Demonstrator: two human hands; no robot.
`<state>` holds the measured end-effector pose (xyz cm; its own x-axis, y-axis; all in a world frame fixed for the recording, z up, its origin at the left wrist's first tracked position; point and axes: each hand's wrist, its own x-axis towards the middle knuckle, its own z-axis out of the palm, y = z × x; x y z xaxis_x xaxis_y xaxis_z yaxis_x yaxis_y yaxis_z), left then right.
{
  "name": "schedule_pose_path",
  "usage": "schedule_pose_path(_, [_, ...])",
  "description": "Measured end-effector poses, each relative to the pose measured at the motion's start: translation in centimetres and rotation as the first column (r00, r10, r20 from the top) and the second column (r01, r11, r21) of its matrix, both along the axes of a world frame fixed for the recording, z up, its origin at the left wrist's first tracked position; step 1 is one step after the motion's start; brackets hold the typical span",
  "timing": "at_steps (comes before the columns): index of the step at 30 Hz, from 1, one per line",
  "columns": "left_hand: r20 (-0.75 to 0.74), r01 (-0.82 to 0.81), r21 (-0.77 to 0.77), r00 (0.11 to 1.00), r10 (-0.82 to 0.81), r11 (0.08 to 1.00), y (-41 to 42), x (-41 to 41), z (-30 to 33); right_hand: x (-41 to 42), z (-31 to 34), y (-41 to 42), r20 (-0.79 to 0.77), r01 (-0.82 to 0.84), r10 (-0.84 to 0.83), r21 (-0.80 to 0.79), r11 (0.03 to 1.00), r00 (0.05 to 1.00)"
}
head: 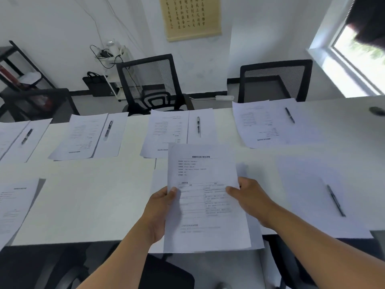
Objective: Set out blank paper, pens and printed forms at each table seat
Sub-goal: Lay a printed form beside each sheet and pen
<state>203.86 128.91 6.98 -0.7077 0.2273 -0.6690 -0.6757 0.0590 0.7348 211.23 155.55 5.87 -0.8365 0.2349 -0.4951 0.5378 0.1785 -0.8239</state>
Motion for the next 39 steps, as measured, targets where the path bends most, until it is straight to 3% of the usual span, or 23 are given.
schedule_pose_path(13, [-0.101, 0.212, -0.108, 0.97, -0.223, 0.971, 12.3, 4.1, 1.4, 7.5, 1.9, 10.9, 0.033, 0.148, -0.156, 0.167, 0.975, 0.987])
schedule_pose_path(30, [-0.116, 0.229, -0.189, 0.96, -0.253, 0.955, 35.7, 15.5, 0.7, 19.2, 2.6, 34.1, 0.071, 0.2, -0.217, 0.193, 0.961, 0.974])
schedule_pose_path(36, [-0.195, 0.186, -0.367, 0.943, -0.271, 0.911, 41.6, 17.5, -0.8, 21.6, 1.3, 40.6, 0.096, 0.22, -0.242, 0.195, 0.956, 0.965])
schedule_pose_path(39, [-0.172, 0.213, -0.374, 0.94, -0.294, 0.903, 43.9, 18.2, -2.1, 22.6, 0.4, 42.8, 0.104, 0.236, -0.258, 0.185, 0.954, 0.961])
